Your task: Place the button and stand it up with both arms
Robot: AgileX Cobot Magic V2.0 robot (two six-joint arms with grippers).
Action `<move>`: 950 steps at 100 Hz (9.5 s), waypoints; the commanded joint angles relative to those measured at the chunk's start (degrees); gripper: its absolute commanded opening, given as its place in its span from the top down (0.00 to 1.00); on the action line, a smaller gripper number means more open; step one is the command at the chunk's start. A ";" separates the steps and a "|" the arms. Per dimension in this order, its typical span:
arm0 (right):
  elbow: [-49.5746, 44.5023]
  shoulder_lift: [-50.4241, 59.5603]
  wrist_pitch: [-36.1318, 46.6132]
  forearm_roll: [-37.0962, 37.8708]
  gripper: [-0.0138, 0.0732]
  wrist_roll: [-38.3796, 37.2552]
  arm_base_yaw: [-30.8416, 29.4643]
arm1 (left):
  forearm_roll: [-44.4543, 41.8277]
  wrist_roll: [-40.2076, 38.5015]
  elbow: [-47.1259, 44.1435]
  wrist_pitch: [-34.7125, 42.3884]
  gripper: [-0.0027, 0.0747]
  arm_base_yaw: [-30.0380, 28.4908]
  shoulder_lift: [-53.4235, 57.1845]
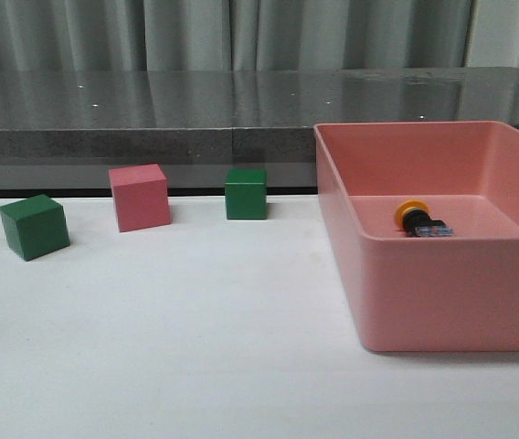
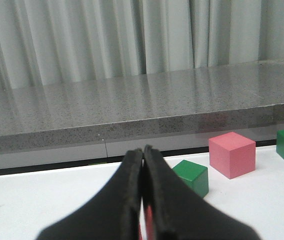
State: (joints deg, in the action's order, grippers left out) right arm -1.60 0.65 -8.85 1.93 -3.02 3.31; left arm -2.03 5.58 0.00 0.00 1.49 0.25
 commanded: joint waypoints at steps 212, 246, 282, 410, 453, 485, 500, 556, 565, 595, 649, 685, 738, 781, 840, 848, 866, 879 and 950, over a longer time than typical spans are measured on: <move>76.27 -93.64 -28.08 -22.43 0.87 11.16 5.45 | 0.37 -0.53 -2.56 4.23 0.99 -0.20 1.76; 76.27 -95.29 -27.03 -22.10 0.22 12.46 5.45 | 0.37 -0.53 -2.56 4.23 0.99 -0.20 1.76; 76.27 -99.87 -24.62 -13.97 0.22 12.46 5.45 | 0.37 -0.53 -2.56 4.23 0.99 -0.20 1.76; 96.05 -103.20 -45.41 -15.03 0.74 14.18 9.01 | 0.37 -0.53 -2.56 4.23 0.99 -0.20 1.76; 103.57 -107.74 -47.35 -22.25 0.74 48.23 27.38 | 0.37 -0.53 -2.56 4.23 0.99 -0.20 1.76; 103.88 -119.10 -39.49 -21.50 0.74 55.91 34.96 | 0.37 -0.53 -2.56 4.23 0.99 -0.20 1.76; 103.88 -122.42 -38.81 -21.30 0.74 57.44 35.58 | 0.37 -0.53 -2.56 4.23 0.99 -0.20 1.76; 105.59 -122.41 -41.16 -20.82 0.16 56.92 35.53 | 0.37 -0.53 -2.56 4.23 0.99 -0.20 1.76; 108.47 -120.65 -44.32 -20.55 0.19 54.15 35.53 | 0.37 -0.53 -2.56 4.23 0.99 -0.20 1.76; 114.98 -111.57 -52.82 -12.63 0.61 42.88 35.35 | 0.37 -0.53 -2.56 4.23 0.99 -0.20 1.76; 105.47 -89.01 -56.73 5.29 0.91 18.97 28.75 | 0.37 -0.53 -2.56 4.36 0.99 -0.20 1.76; 72.78 -61.33 -42.60 14.58 0.91 3.57 22.51 | 1.12 -0.53 -2.56 4.36 0.99 -0.20 1.76; 40.02 -28.16 -23.25 17.39 0.91 -1.34 12.02 | 30.03 -0.53 -1.97 6.00 0.99 -0.20 1.76; 32.05 -18.53 -23.11 21.38 0.91 -1.34 11.37 | 26.81 7.46 16.93 -20.39 0.99 -0.20 -13.12; 32.00 -18.53 -23.08 21.30 0.91 -1.94 11.37 | 43.48 59.22 49.10 -40.47 0.62 -0.20 -65.00; 32.00 -18.53 -23.08 21.30 0.91 -2.35 11.37 | 49.74 69.46 49.10 -40.71 0.37 -0.20 -68.09; 32.00 -18.53 -23.08 21.30 0.91 -2.55 11.37 | 63.10 92.78 49.10 -41.64 0.16 -0.20 -75.04; 32.00 -18.53 -23.08 21.30 0.91 -2.70 11.37 | 68.64 109.11 49.10 -44.15 0.16 0.80 -80.48; 32.00 -18.53 -23.02 21.30 0.91 -2.70 11.37 | 97.08 150.10 49.10 -56.63 0.16 2.17 -108.74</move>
State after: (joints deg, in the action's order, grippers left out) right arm 28.95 -17.47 -35.84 21.63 -5.48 15.15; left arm 89.62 152.22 47.78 -51.33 3.27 -108.76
